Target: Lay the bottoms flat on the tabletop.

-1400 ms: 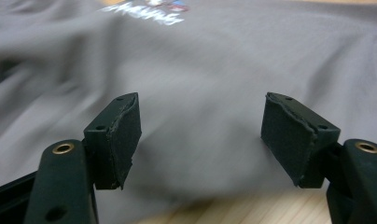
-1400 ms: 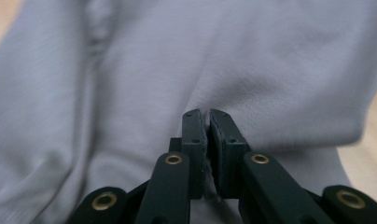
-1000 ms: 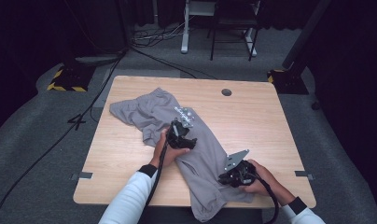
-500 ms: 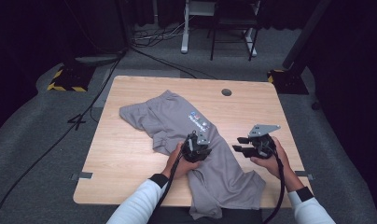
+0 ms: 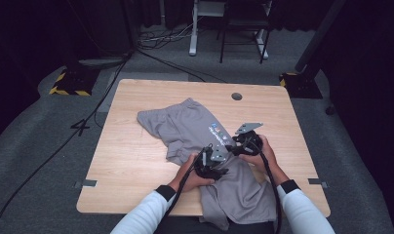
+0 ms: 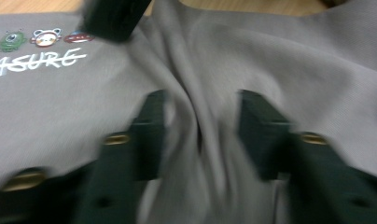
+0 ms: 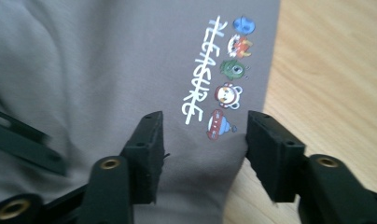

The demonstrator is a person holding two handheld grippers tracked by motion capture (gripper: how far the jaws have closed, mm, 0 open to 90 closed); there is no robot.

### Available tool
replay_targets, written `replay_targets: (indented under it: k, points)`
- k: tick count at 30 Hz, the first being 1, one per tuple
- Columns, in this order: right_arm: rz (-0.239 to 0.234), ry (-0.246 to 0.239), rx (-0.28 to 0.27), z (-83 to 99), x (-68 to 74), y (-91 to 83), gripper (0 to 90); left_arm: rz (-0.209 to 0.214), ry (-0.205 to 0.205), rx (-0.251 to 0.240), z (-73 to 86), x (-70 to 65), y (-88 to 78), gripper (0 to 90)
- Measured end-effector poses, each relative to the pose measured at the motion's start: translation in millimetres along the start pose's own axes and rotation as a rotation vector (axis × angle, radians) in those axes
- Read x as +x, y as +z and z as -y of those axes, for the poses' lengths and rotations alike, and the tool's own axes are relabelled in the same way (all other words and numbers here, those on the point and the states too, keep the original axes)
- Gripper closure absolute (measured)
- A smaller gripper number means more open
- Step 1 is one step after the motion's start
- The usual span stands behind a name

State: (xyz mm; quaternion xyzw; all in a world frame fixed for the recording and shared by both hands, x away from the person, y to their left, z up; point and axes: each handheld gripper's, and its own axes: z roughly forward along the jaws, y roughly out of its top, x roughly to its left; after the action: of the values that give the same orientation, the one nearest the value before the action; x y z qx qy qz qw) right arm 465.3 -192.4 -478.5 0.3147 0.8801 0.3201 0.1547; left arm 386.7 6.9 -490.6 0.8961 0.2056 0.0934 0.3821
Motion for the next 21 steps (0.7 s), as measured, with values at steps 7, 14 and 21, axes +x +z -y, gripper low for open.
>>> replay_targets:
  k: [7,14,21]
  points:
    - [-0.028,0.016,0.043,1.0,-4.0,6.4,72.6,-0.080,-0.051,-0.057,36.7,16.9,-65.0,25.5]
    - [0.088,0.035,0.105,15.8,-32.4,-8.9,87.1,-0.208,-0.214,-0.027,94.3,54.8,-118.9,23.8]
    - [0.217,0.185,0.160,49.3,-85.2,-37.4,86.7,-0.245,-0.312,0.022,130.3,69.1,-133.2,23.6]
